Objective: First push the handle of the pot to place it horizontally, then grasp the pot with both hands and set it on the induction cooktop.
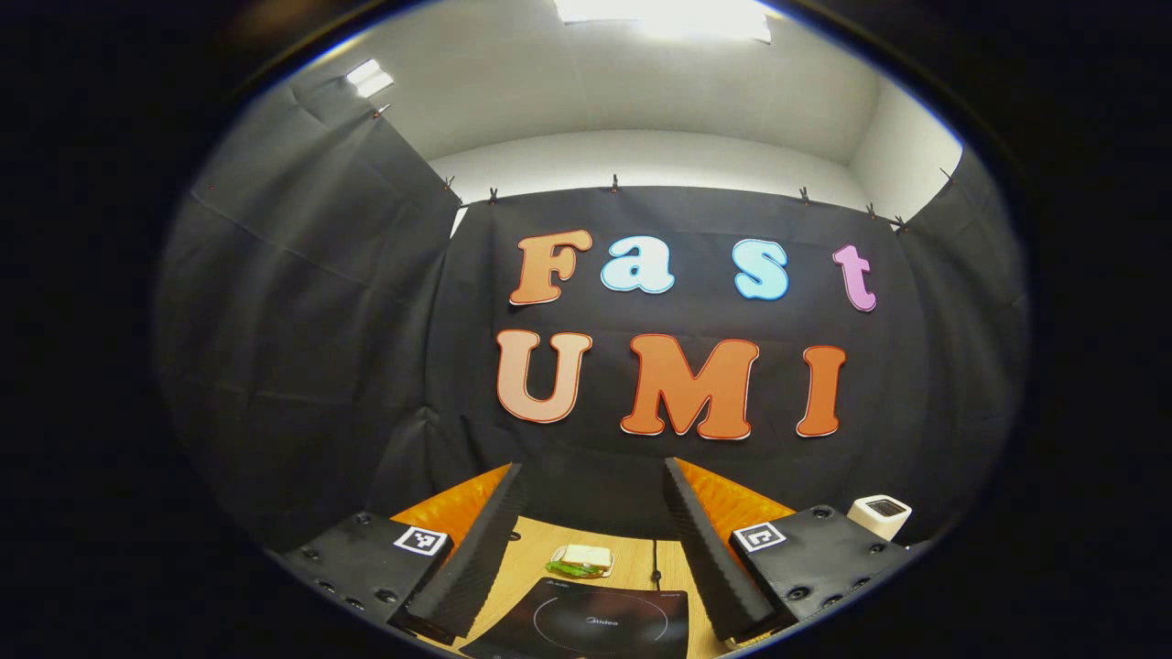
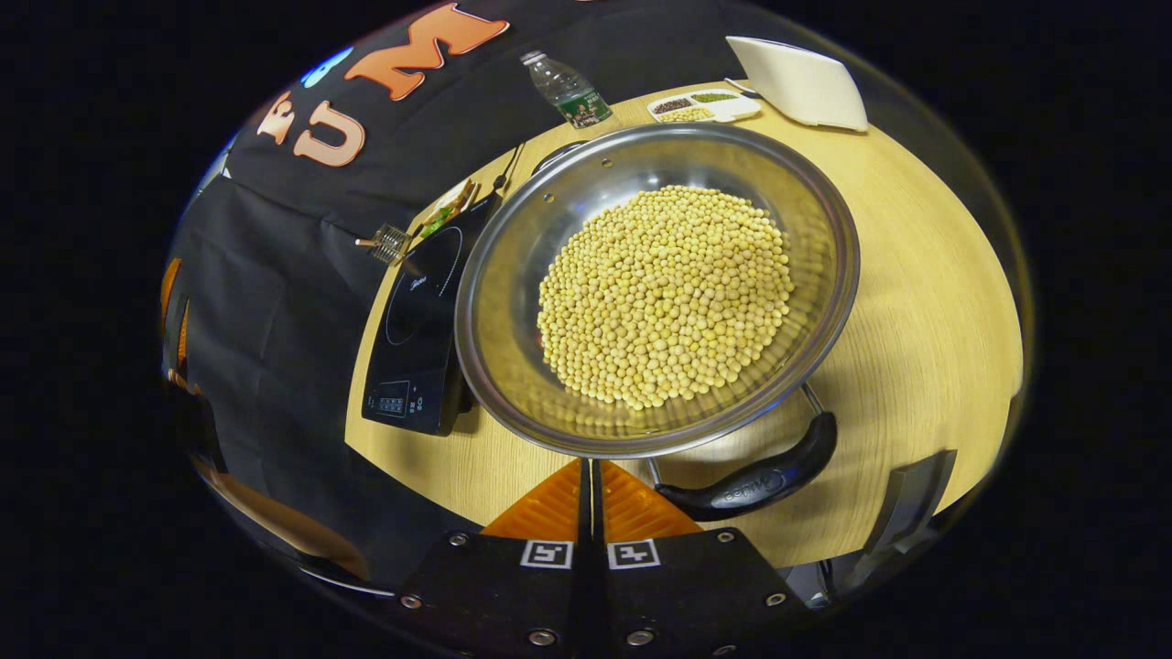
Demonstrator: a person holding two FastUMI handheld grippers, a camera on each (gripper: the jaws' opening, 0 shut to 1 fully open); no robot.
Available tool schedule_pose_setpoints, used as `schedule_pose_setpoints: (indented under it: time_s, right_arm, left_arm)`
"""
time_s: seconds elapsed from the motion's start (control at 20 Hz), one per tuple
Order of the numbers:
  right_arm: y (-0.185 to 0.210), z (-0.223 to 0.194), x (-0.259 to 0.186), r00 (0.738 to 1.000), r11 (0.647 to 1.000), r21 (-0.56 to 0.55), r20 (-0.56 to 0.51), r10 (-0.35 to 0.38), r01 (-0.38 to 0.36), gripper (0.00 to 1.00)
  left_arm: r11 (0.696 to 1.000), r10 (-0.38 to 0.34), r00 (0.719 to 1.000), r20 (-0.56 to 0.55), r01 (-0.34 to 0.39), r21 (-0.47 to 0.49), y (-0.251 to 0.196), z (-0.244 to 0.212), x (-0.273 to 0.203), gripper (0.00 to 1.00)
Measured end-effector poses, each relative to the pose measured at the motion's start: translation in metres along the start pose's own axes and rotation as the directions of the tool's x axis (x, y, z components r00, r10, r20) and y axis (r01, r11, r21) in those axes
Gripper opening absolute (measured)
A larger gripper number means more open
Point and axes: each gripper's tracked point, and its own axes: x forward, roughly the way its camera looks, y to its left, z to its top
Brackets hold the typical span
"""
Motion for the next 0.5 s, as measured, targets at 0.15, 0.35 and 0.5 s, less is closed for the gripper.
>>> schedule_pose_setpoints:
  time_s: [0.15,0.35,0.5]
  right_arm:
    - [-0.007,0.005,0.000,0.999,0.999,-0.003,0.006,-0.033,0.033,0.00]
    - [-0.022,0.012,-0.002,0.996,0.995,-0.026,0.006,-0.094,0.094,0.00]
    - [-0.033,0.018,-0.004,0.992,0.992,-0.021,0.013,-0.128,0.128,0.00]
  left_arm:
    - [1.000,0.009,1.000,-0.001,-0.009,0.002,0.004,-0.002,-0.001,1.00]
    - [1.000,0.009,1.000,-0.016,-0.009,0.006,0.010,-0.006,-0.001,1.00]
    - [1.000,0.020,1.000,-0.017,-0.020,0.000,0.016,-0.008,0.000,1.00]
